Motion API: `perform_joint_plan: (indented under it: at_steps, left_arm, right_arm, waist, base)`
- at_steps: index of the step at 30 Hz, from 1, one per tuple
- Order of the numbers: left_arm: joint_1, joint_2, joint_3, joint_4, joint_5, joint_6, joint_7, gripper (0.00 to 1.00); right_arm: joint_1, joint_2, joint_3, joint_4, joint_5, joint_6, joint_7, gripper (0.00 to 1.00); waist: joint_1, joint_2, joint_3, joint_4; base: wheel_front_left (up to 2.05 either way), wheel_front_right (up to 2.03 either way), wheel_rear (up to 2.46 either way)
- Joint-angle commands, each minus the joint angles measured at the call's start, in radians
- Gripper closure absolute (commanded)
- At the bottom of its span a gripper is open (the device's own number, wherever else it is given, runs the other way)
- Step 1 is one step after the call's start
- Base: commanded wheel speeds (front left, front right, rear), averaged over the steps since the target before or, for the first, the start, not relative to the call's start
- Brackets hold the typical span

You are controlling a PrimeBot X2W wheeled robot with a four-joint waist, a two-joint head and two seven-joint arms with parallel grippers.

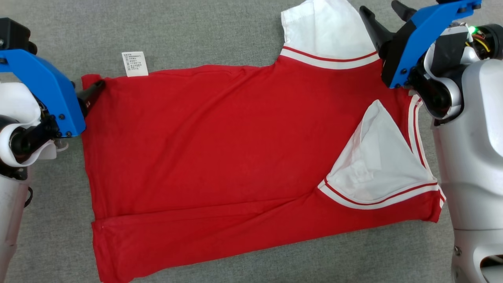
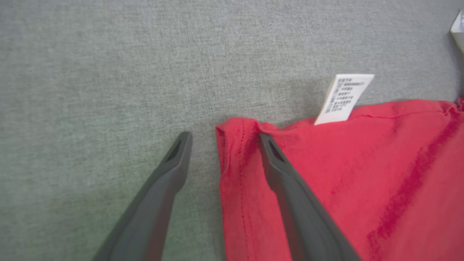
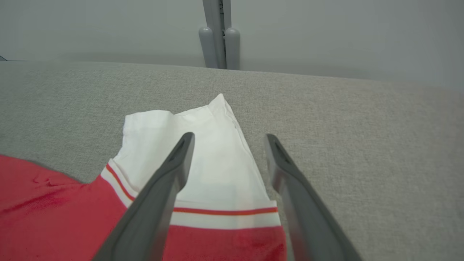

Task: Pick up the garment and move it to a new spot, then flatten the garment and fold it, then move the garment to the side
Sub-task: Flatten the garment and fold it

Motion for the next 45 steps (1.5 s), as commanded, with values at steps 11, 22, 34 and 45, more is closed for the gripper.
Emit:
perform_joint_plan:
  at_steps: [11, 22, 34, 45]
  left_arm:
    - [-0.007, -0.038, -0.064, -0.018, 0.029, -0.020, -0.006, 1.00]
    - [-0.018, -0.169, -0.125, -0.043, 0.037, -0.098, -0.162, 1.00]
    - [-0.025, -0.201, -0.108, 0.061, 0.099, -0.092, -0.358, 1.00]
    - [0.114, -0.202, -0.056, 0.119, 0.129, -0.105, -0.677, 1.00]
  right_arm:
    - [-0.153, -0.049, 0.001, 0.183, 0.005, 0.000, 0.003, 0.00]
    - [-0.252, -0.126, -0.069, 0.291, -0.079, 0.000, 0.065, 0.00]
    - [-0.225, -0.134, -0.091, 0.316, -0.161, 0.000, 0.041, 1.00]
    - [-0.037, -0.156, 0.009, 0.196, 0.023, 0.000, -0.103, 1.00]
  waist:
    - [-0.0003, 0.0000, 0.053, 0.060]
    - [-0.0003, 0.0000, 0.107, 0.233]
    - [-0.0003, 0.0000, 0.061, 0.207]
    - [-0.0003, 0.0000, -0.117, 0.142]
  base:
    - [0.00, 0.00, 0.00]
    - [0.00, 0.00, 0.00]
    - [0.00, 0.00, 0.00]
    - [0.00, 0.00, 0.00]
